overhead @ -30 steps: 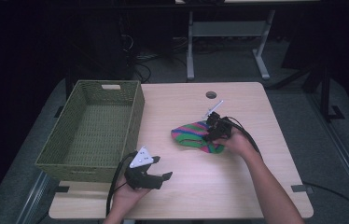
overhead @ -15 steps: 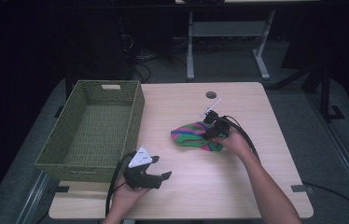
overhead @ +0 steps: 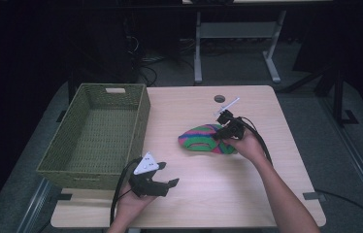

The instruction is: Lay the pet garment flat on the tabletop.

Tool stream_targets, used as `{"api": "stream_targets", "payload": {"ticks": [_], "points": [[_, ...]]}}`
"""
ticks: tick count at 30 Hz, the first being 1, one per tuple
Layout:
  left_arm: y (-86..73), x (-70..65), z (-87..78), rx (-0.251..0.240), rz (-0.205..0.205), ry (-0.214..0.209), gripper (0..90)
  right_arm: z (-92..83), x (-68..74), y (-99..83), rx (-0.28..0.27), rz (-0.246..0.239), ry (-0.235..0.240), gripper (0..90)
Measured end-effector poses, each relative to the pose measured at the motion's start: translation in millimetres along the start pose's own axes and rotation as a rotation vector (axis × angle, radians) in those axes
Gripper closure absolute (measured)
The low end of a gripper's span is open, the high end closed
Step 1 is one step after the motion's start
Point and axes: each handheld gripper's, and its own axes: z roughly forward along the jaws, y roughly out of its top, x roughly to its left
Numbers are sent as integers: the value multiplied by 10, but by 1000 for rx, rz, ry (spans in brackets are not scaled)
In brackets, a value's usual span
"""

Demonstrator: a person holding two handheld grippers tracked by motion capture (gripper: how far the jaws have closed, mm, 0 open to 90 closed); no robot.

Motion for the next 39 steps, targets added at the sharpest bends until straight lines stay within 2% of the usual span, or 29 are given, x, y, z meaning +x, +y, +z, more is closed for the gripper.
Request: {"api": "stream_targets", "payload": {"ticks": [7,13,16,21,23,26,32,39], "points": [[1,-1,3,4,5,1,248,-162,11,-19,-30,11,8,760],[2,-8,5,2,2,2,248,-354,66,-60,-77,20,26,760],[6,-14,4,0,3,3,248,-497,137,-117,-109,23,36,759],[8,-23,-18,-22,-3,9,248,-627,231,-209,-131,26,45,759],[9,-23,-29,-28,-1,11,248,-644,248,-228,-132,21,43,759],[10,-32,-69,-56,-5,19,248,-697,320,-320,-135,39,55,759],[18,-39,-106,-84,-7,35,248,-690,473,-477,-134,24,49,758],[16,-45,-119,-87,-4,39,248,-642,576,-633,-133,57,69,758]]}}
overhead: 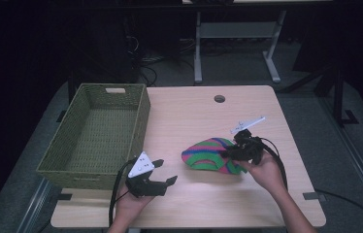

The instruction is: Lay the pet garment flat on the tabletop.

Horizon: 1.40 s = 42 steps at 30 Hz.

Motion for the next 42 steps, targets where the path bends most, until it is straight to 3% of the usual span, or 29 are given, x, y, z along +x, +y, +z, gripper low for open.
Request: {"api": "stream_targets", "payload": {"ticks": [7,11,14,18,23,28,31,35,38,42], "points": [[-2,1,-8,-6,-4,1,248,102,126,-153,26,18,22,755],[-4,0,-1,2,-1,-1,248,133,156,-178,32,11,18,753],[-3,-3,2,2,0,-3,248,254,199,-248,68,5,-6,748],[-5,-2,4,4,0,-3,248,343,212,-312,80,0,0,737],[-5,-4,12,7,2,-4,248,370,228,-333,96,-1,7,677],[-5,-1,9,7,3,-4,248,362,225,-343,112,4,37,556],[-6,1,10,8,2,-5,248,302,184,-364,86,9,66,511],[-7,-6,20,13,2,-5,248,246,151,-391,73,11,78,523],[-9,-5,20,12,1,-5,248,199,121,-451,71,-4,66,594],[-10,3,22,14,2,-4,248,162,50,-558,71,13,77,663]]}}
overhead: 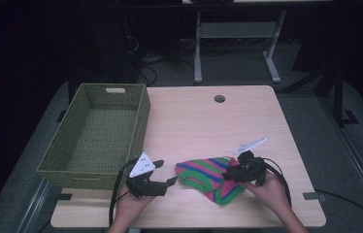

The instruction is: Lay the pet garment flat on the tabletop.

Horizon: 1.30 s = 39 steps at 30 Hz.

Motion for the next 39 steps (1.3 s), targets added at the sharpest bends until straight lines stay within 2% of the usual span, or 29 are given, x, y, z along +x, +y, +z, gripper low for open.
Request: {"api": "stream_targets", "payload": {"ticks": [5,10,12,18,22,26,28,31,39], "points": [[-2,-8,12,3,-1,0,248,-28,-25,-72,-5,-4,12,698],[-3,0,9,6,0,-1,248,-11,-30,-106,21,-19,34,700],[-4,2,7,8,0,-1,248,1,-35,-120,33,-28,44,728],[-4,0,12,5,0,-2,248,22,-43,-151,44,-37,45,765],[-3,-3,13,4,1,-2,248,30,-23,-147,46,-44,53,779],[-4,1,12,6,1,-2,248,65,39,-143,64,-79,64,821],[-4,-5,10,3,1,-1,248,76,57,-143,71,-84,61,817],[-5,-3,9,4,0,-2,248,62,98,-129,49,-103,72,792],[-5,-7,15,9,2,-2,248,47,253,-63,5,-185,99,699]]}}
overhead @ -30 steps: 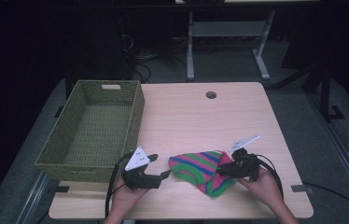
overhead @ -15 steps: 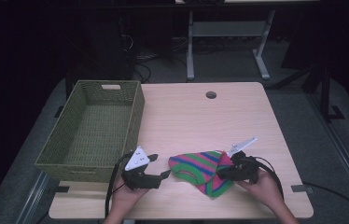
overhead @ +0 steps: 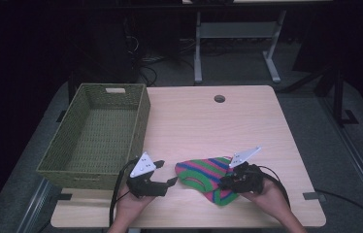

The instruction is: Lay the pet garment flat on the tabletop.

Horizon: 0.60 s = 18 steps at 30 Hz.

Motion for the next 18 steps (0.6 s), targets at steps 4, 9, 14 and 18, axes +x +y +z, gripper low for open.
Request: {"api": "stream_targets", "payload": {"ticks": [4,9,14,18], "points": [[0,1,5,3,-2,-3,248,36,48,64,2,-35,20,662],[0,-2,6,4,-1,-4,248,132,100,137,21,-97,26,612],[2,0,8,9,1,-8,248,236,99,179,43,-154,21,573],[0,1,12,9,-2,-9,248,303,119,201,59,-178,17,575]]}}
